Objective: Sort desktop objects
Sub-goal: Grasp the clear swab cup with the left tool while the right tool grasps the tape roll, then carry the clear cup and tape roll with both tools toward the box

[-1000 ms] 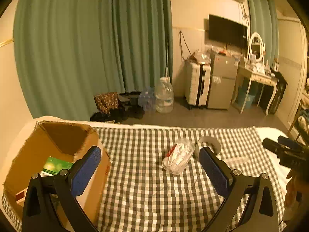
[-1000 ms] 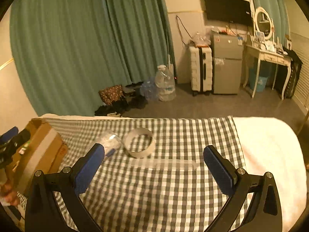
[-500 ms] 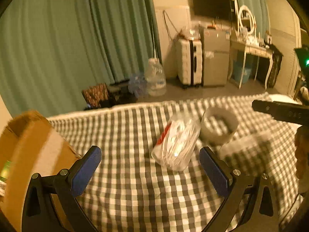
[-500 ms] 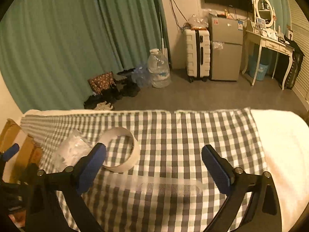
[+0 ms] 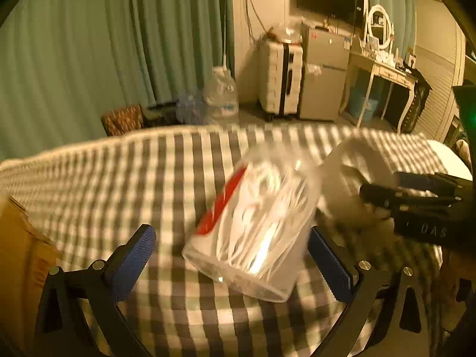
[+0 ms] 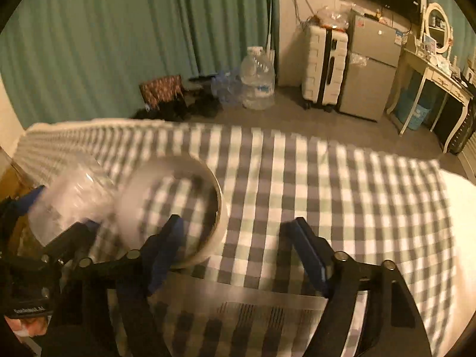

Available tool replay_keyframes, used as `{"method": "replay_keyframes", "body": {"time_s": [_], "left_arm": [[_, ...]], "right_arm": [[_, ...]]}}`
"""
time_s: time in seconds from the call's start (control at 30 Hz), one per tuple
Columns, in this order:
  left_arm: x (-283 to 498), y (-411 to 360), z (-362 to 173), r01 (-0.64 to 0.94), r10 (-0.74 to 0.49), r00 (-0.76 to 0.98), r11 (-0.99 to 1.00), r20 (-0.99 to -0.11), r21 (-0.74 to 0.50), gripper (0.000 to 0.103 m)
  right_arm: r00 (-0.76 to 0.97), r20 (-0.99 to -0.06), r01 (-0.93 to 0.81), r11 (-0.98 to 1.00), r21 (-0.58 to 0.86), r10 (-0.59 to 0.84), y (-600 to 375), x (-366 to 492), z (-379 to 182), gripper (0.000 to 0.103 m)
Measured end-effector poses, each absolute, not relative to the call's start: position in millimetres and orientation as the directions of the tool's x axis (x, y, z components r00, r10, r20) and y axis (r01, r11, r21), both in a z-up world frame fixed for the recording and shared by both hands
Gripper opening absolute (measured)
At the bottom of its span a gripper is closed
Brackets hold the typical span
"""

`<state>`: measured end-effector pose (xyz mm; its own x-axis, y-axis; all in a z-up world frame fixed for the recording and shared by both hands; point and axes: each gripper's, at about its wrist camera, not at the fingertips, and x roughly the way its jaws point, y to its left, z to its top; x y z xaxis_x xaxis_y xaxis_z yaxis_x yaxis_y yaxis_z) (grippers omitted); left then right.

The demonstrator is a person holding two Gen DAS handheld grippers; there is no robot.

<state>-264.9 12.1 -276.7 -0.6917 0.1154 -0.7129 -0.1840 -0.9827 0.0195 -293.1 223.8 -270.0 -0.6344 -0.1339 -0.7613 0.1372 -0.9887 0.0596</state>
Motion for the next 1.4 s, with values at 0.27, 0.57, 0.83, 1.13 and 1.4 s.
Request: {"method": "replay_keyframes", "body": {"time_s": [0.27,0.57,0.83,1.13,1.4], "left_arm": [[-261.1,12.6,-258.1,-0.203,0.168,-0.741,-0.979,-0.650,-0.021,0.091],[-253.4,13.0,-255.7,-0.258,0.214,-0.711,-0.966,-0.670,-0.034,0.070],[-235.5,10.8,-236.7,-0.252,0.219,-0.706,-0.966,-0.674,-0.051,0.064],[-194.9,6.2,-185.5,-0.248,0.202,-0.756,-0.969,-0.622,-0.013,0.063],[-146.6,0.7,-123.0,-0.235,0.206,-0.834,-0.972,-0.512,-0.009,0.063]], "right_arm": [[-0.667,-0.738,0.098,-0.994,0.047,-0.101,225.5,-294.1,-272.8,0.044],[-0.661,-0.742,0.093,-0.993,0.067,-0.112,222.8,-294.0,-270.2,0.010],[-0.679,-0.724,0.096,-0.992,0.078,-0.123,224.3,-280.7,-249.1,0.005],[-0.748,-0.646,0.116,-0.988,0.097,-0.151,223.9,-246.3,-194.1,0.005],[-0.833,-0.526,0.138,-0.986,0.098,-0.169,220.5,-215.8,-129.7,0.005]]}}
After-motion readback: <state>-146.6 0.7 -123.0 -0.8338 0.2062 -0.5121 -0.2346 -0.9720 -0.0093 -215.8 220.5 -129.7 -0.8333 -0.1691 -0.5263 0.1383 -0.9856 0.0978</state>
